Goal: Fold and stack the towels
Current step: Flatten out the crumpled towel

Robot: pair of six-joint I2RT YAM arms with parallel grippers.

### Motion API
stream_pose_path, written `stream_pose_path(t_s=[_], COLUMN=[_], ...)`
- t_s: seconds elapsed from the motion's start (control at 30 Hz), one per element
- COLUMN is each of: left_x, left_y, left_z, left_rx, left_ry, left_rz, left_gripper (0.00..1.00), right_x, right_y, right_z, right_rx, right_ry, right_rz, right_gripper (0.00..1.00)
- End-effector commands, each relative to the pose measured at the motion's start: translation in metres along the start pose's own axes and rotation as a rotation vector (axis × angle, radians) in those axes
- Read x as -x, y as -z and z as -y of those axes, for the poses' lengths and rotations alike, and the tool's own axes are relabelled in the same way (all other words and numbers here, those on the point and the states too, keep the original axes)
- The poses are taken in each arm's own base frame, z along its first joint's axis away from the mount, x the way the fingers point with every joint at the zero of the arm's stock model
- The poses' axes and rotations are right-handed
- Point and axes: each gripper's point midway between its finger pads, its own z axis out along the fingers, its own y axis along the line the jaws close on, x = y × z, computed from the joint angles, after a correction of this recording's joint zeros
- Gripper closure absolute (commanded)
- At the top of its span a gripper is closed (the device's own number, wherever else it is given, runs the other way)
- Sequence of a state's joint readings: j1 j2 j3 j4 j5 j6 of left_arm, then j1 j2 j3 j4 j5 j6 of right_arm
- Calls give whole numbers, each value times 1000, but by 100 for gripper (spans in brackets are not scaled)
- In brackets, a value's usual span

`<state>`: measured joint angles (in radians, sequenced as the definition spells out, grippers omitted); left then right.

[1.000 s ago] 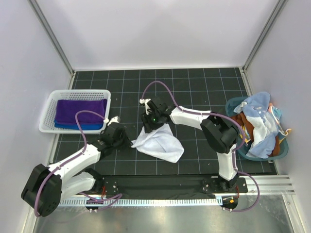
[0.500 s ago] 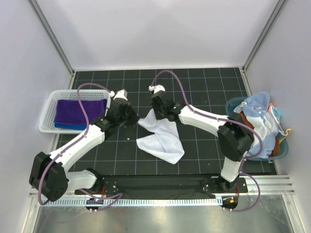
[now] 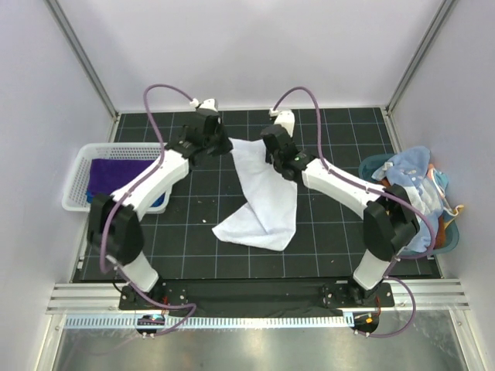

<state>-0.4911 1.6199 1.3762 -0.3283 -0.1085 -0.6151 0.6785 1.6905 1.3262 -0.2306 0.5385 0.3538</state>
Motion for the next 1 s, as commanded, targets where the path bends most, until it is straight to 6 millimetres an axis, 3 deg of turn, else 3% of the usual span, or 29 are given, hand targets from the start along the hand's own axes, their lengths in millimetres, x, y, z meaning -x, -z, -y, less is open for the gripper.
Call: stream_pose_path(t_s=[0.0, 0.03, 0.1, 0.17, 0.23, 0.3, 0.33, 0.4, 0.43, 0.47, 0.5, 0.57, 0.63, 0.67, 0.83, 0.93, 0.97], left_x=[3, 4, 1, -2, -3, 2, -10, -12, -36, -39, -51, -76, -88, -107, -145, -158, -162], left_y=[-41, -51, -76, -85, -83, -71, -69, -53, -50, -45, -40, -24, -15, -5, 20, 40, 44], left_z=[-6, -7, -8, -9, -10, -11, -19, -18, -30, -30, -36, -50, -59, -69, -73, -80, -84], left_rx=[-7, -9, -19, -35, -39, -35, -18, -28, -1, 1, 8, 36, 70, 87, 78, 88, 101], left_ry=[-42, -49, -51, -42, -43, -46, -43, -8, 3, 39, 51, 61, 63, 64, 73, 69, 71], left_rz=[-44, -54, -83, -104, -108, -86, -107, -107, -155, -146, -160, -184, -173, -198, -241, -250, -250], left_gripper=[86, 72, 55, 38, 34, 30, 29, 30, 31, 32, 32, 34, 37, 38, 44, 48, 49], right_x=[2, -2, -15, -28, -29, -30, -28, -30, -32, -46, -40, -45, -58, -69, -76, -89, -84], right_y=[-35, -44, -74, -97, -106, -103, -100, -91, -87, -81, -70, -57, -40, -35, -25, -15, -9], right_z=[45, 49, 61, 70, 84, 95, 100, 106, 109, 112, 114, 114, 120, 126, 125, 121, 118], right_rx=[-157, -161, -145, -134, -133, -154, -173, -197, -212, -224, -218, -204, -210, -228, -209, -179, -157], right_ry=[-105, -122, -168, -191, -220, -222, -228, -234, -233, -238, -253, -275, -290, -285, -309, -322, -337], right_rz=[-5, -14, -62, -99, -128, -127, -120, -139, -150, -184, -168, -171, -182, -200, -207, -227, -212], right_gripper=[98, 84, 76, 59, 46, 37, 31, 30, 30, 30, 30, 30, 30, 30, 31, 32, 32])
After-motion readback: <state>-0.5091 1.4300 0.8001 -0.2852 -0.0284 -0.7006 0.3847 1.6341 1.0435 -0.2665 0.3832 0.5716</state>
